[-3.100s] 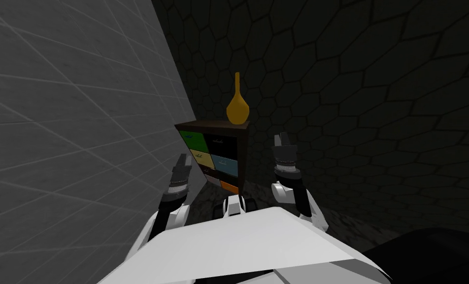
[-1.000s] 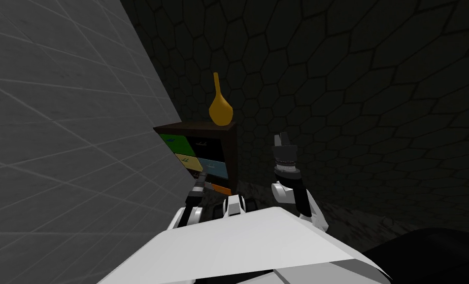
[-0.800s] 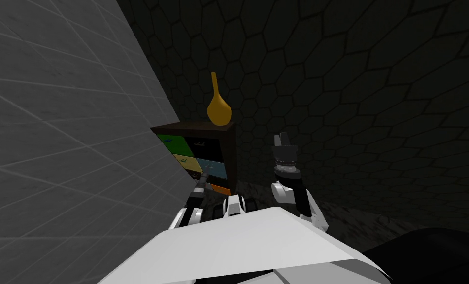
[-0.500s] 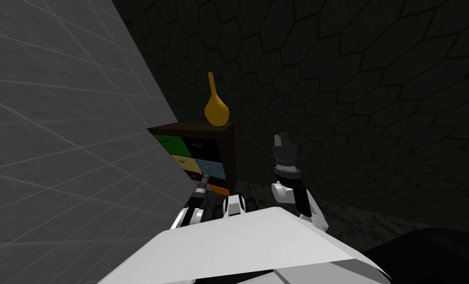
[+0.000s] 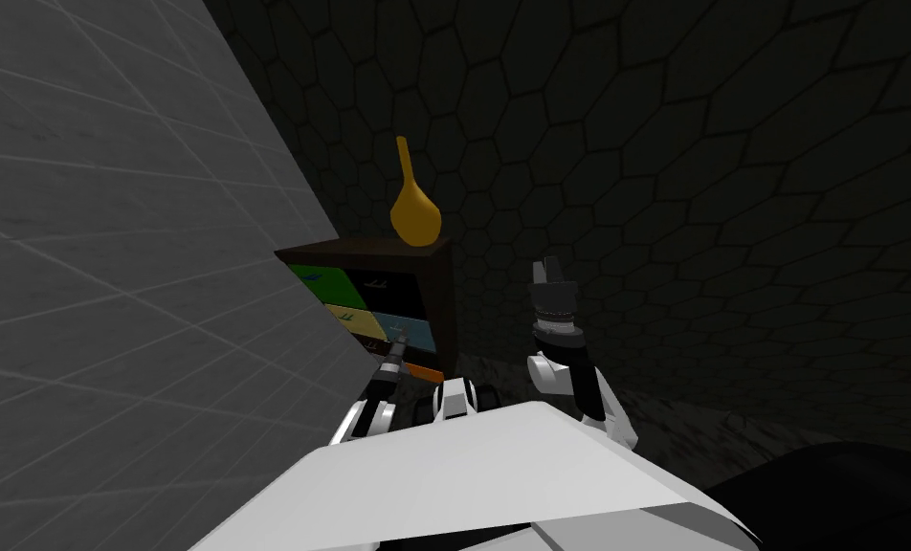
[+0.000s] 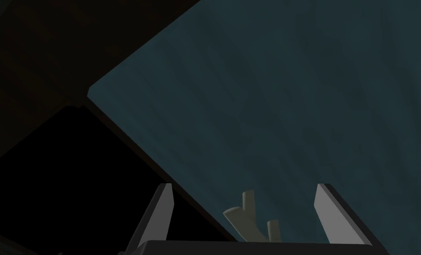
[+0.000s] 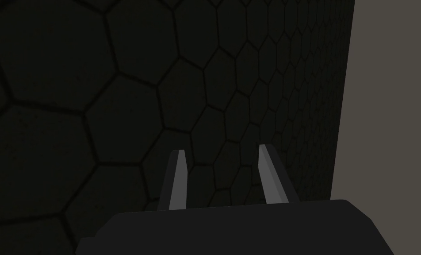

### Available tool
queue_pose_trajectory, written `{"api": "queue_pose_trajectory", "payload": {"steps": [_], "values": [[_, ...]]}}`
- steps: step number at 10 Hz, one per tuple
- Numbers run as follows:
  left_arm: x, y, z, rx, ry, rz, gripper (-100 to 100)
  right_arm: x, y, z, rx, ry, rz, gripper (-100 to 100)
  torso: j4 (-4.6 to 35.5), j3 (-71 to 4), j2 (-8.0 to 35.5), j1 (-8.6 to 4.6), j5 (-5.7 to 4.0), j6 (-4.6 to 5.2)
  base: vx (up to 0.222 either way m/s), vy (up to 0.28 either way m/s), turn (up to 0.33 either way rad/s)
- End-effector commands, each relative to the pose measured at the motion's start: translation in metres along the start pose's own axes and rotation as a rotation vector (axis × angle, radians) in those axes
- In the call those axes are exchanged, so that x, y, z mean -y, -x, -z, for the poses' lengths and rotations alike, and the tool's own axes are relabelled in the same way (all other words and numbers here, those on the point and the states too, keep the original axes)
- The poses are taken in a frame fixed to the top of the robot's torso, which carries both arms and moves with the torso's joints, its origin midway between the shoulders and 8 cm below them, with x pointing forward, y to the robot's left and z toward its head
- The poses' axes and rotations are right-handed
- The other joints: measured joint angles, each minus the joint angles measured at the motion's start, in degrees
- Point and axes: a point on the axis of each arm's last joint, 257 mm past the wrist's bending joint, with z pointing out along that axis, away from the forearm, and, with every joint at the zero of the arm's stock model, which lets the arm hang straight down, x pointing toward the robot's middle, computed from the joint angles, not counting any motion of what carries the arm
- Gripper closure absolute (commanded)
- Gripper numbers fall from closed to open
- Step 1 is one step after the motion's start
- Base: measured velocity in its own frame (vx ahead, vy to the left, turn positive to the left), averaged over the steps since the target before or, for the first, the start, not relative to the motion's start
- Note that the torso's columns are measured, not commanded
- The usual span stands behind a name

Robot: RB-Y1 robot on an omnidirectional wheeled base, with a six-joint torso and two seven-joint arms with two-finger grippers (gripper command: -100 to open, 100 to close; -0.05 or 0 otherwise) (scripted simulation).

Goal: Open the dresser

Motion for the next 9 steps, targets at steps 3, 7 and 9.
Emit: {"api": "queue_pose_trajectory", "payload": {"steps": [3,7,9], "values": [[0.004,-0.001,0.005,-0.008,-0.008,0.002,100,0.0,0.0,0.0,0.0,0.0,0.0,0,0.0,0.1,0.2,0.2,0.04,-0.07,-0.112,0.034,0.011],[0.005,-0.002,0.011,-0.017,-0.006,0.003,100,0.0,0.0,0.0,0.0,0.0,0.0,0,0.0,0.0,0.0,-0.1,-0.07,-0.03,-0.139,0.046,0.018],[0.008,-0.001,0.015,-0.021,-0.009,0.003,100,0.0,0.0,0.0,0.0,0.0,0.0,0,0.1,0.1,0.1,0.15,-0.01,-0.1,-0.182,0.093,0.016]]}}
